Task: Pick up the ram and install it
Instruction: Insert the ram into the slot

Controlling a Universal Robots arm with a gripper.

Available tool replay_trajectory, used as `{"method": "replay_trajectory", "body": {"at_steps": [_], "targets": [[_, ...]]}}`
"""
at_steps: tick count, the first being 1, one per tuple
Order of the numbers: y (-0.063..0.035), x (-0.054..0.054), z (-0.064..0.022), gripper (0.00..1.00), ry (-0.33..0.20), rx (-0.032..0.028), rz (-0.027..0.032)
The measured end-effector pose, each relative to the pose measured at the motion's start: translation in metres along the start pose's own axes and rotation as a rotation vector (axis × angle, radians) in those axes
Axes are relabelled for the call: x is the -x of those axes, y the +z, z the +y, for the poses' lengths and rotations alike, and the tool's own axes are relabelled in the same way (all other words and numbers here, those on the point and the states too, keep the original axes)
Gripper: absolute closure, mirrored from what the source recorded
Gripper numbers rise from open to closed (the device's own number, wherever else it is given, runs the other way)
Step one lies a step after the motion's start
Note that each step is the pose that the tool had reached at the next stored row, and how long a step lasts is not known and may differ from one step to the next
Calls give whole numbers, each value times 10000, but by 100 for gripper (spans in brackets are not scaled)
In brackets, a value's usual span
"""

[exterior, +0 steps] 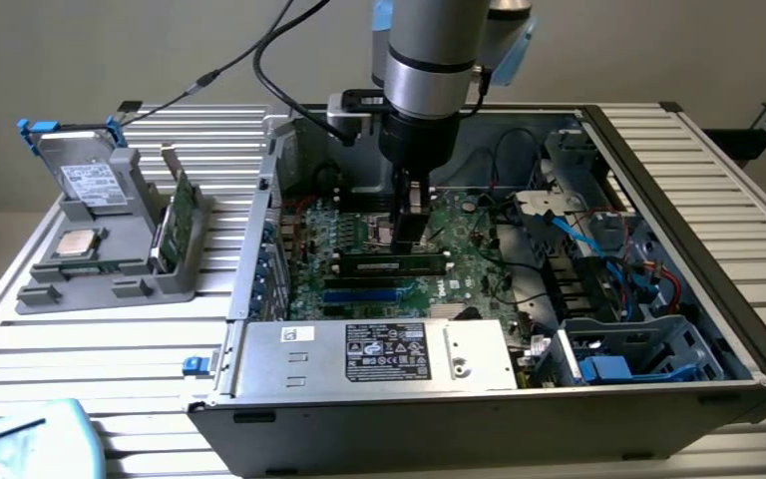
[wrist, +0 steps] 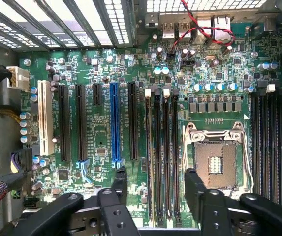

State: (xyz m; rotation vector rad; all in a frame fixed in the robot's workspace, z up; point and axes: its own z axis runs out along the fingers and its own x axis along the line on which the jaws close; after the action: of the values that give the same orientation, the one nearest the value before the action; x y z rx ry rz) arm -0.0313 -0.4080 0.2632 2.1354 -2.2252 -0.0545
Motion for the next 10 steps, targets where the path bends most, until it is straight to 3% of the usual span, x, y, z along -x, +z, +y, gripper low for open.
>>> {"method": "replay_trajectory", "body": {"at_steps": [2,6,9,10], "targets": [[0,0,0,51,0,0,0],[0,0,0,75,0,0,0],[0,0,0,81,0,0,0],[0,0,0,87,0,0,0]]}}
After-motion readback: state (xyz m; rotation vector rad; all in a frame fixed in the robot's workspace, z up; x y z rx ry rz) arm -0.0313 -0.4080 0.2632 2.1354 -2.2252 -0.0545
